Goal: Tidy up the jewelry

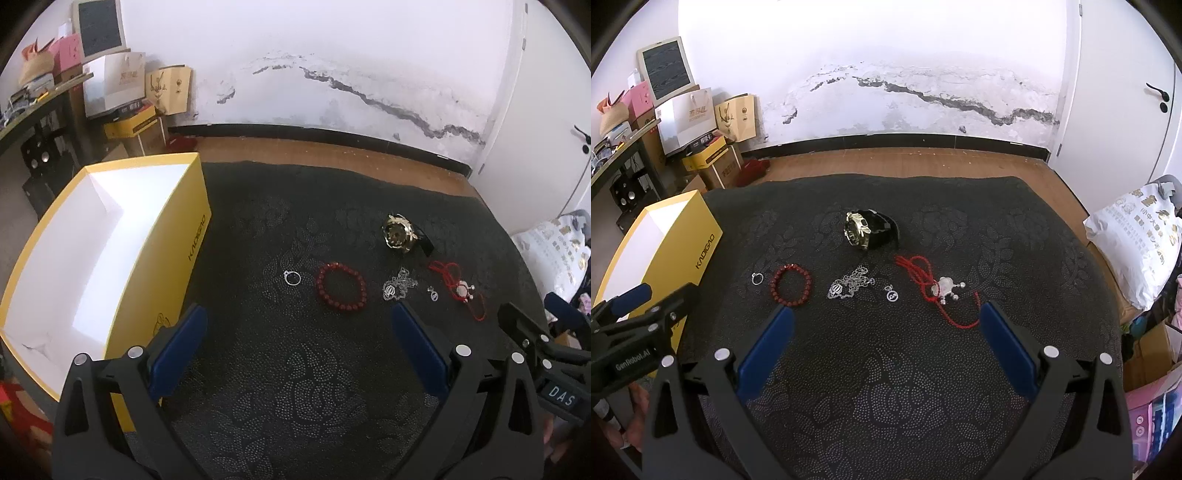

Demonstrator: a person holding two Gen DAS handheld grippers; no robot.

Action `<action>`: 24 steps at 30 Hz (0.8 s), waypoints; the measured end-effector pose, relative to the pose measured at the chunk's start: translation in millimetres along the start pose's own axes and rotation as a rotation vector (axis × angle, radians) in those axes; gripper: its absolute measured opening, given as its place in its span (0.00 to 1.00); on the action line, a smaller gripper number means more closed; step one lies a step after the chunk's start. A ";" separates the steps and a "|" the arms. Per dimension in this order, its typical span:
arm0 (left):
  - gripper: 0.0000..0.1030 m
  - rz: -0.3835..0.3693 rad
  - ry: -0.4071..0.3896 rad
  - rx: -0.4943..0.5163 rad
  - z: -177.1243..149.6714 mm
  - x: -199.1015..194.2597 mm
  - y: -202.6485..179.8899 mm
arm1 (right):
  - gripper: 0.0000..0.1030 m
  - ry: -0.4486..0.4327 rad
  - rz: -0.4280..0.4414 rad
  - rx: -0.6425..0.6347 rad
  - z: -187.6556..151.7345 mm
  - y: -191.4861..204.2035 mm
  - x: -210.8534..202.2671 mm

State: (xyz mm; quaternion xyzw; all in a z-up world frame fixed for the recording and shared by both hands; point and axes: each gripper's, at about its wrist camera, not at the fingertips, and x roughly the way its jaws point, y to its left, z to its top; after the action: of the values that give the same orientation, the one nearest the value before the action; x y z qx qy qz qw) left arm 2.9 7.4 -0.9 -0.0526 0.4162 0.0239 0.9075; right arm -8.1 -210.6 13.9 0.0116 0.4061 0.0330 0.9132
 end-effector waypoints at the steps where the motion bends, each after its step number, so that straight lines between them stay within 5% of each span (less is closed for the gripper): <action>1: 0.95 -0.003 0.003 0.000 -0.2 0.7 0.1 | 0.94 0.000 0.000 0.001 0.2 -0.3 0.2; 24: 0.95 -0.011 -0.007 0.031 -2.7 3.4 -6.1 | 0.94 0.007 0.003 0.002 0.5 -1.7 1.6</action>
State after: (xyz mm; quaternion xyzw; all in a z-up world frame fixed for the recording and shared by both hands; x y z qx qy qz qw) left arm 3.6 1.0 -4.7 -0.0404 0.4128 0.0127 0.9098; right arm -6.6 -212.1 13.0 0.0133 0.4092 0.0340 0.9117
